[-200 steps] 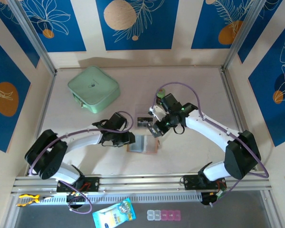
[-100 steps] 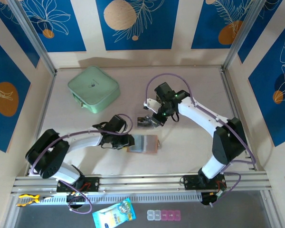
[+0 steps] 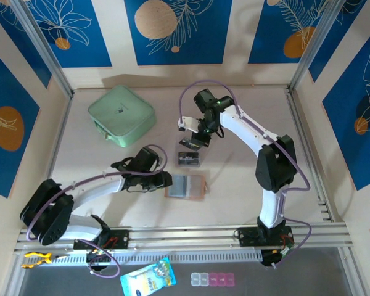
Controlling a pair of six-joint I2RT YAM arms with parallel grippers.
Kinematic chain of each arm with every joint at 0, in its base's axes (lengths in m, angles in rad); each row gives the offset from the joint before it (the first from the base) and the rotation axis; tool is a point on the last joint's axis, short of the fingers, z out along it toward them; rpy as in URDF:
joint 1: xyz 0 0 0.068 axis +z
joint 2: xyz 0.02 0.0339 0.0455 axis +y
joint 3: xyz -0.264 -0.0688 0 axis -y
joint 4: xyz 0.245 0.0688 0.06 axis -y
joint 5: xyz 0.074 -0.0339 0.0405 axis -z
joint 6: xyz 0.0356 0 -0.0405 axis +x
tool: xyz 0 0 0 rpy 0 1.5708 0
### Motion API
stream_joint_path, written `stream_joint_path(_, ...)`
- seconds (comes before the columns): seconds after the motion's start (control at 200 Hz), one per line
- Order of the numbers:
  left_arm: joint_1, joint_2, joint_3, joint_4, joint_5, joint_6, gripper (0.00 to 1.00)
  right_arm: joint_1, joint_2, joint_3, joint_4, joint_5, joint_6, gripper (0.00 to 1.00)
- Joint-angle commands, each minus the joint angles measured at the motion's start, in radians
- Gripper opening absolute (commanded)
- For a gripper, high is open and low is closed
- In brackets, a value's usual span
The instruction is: Take the credit cards out of the card holder
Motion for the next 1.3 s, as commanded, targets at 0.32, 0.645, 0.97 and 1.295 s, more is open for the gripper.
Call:
stream_joint_path(0.32,0.020,-0.042,-0.033,-0.041,-0.022,-0.014,0.42,0.006,0.129,0.059,-0.097,-0.019,-0.065,0.00)
stream_joint_path(0.645,0.020,-0.041,-0.035,-0.038,-0.016,-0.010,0.42,0.007,0.158,0.067,-0.088,0.051,-0.025,0.18)
stream_joint_path(0.97,0.020,0.017,-0.030,0.040,0.031,-0.006,0.35,0.005,-0.020,-0.076,0.056,-0.004,0.173,0.19)
stream_joint_path(1.295,0.019,0.054,-0.021,0.109,0.021,-0.003,0.20,0.115,-0.272,-0.448,0.428,-0.043,0.785,0.20)
